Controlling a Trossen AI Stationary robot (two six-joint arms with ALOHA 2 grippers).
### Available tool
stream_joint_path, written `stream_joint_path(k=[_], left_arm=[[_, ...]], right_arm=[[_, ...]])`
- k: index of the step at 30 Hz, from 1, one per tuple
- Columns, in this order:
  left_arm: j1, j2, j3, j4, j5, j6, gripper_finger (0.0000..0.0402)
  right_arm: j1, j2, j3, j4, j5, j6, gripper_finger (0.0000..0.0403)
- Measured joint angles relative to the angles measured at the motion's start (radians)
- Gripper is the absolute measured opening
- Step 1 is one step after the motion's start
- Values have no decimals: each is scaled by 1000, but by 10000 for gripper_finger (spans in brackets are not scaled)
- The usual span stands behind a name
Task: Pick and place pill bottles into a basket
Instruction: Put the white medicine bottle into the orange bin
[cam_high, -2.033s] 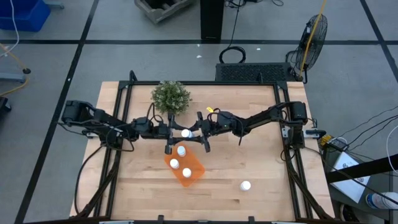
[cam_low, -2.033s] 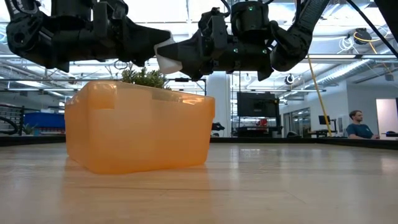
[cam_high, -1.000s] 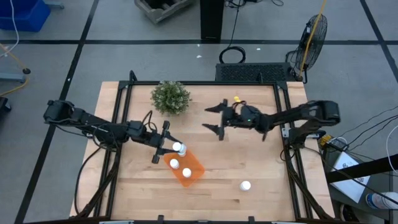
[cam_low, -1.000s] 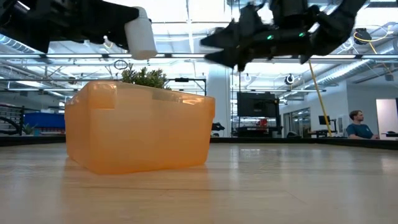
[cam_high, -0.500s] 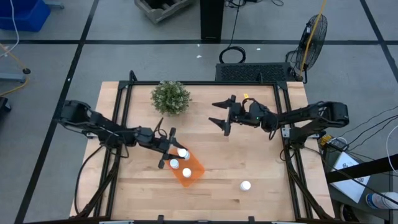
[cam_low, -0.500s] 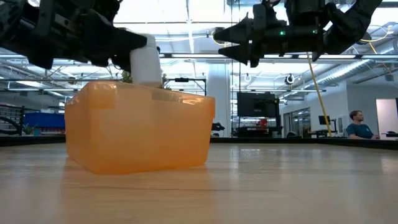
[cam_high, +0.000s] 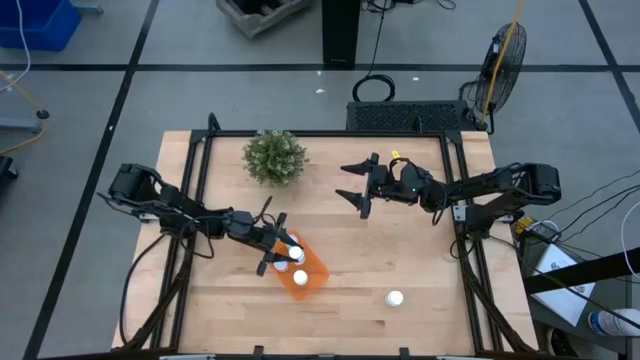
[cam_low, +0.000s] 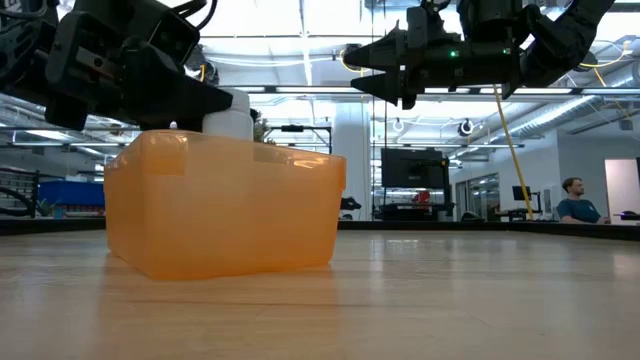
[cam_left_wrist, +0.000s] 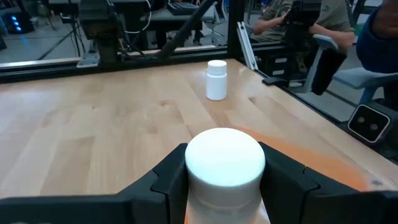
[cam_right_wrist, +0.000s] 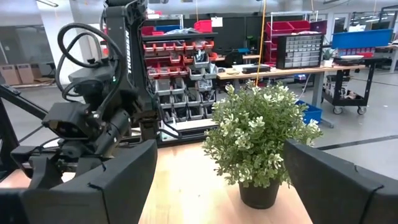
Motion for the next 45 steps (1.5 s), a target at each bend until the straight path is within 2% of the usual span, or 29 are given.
stream_joint_path(k=[9, 20, 35, 37, 41, 45], left_arm=[[0, 58, 13, 8, 3, -8, 159], [0, 166, 74, 7, 61, 3, 159], [0, 178, 77, 10, 74, 46, 159], [0, 178, 77, 10, 55, 44, 189], [1, 178, 77, 9, 48, 41, 273], [0, 177, 77, 9, 48, 35, 313]], right_arm=[[0, 0, 0, -2, 0, 0, 338], [0, 0, 2, -4, 0, 0, 338], [0, 0, 2, -5, 0, 0, 337], [0, 0, 2, -5, 0, 0, 337], [0, 0, 2, -5, 0, 0, 337], [0, 0, 2, -5, 0, 0, 337]])
